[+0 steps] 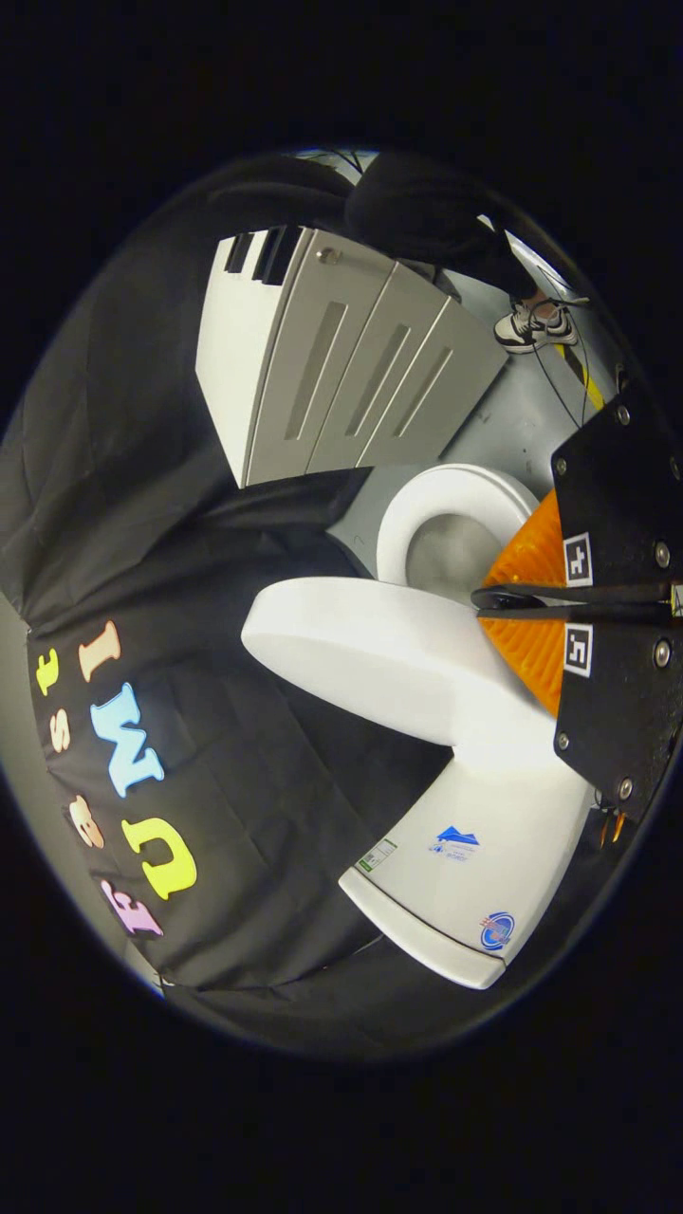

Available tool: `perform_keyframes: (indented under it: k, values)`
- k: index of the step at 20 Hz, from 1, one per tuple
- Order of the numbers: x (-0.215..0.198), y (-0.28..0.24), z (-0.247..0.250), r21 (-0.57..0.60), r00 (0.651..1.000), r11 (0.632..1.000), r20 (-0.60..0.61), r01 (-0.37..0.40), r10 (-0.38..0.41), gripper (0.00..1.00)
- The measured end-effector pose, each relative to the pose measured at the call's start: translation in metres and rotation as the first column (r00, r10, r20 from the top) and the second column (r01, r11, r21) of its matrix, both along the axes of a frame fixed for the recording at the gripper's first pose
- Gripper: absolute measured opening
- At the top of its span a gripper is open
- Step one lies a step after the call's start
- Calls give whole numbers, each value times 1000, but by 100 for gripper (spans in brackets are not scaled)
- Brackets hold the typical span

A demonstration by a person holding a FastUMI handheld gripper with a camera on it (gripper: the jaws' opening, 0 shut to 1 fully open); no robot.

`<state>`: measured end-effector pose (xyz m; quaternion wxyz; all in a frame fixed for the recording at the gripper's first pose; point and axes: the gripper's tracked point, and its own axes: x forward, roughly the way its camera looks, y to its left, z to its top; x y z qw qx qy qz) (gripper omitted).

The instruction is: Open the toilet lid.

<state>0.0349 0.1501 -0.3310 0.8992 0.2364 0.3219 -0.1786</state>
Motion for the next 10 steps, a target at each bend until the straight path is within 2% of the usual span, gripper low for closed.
perform_keyframes:
  k: [10]
  values:
    - [11, 35, 40, -165, 997, 984, 18, -70, 74, 0]
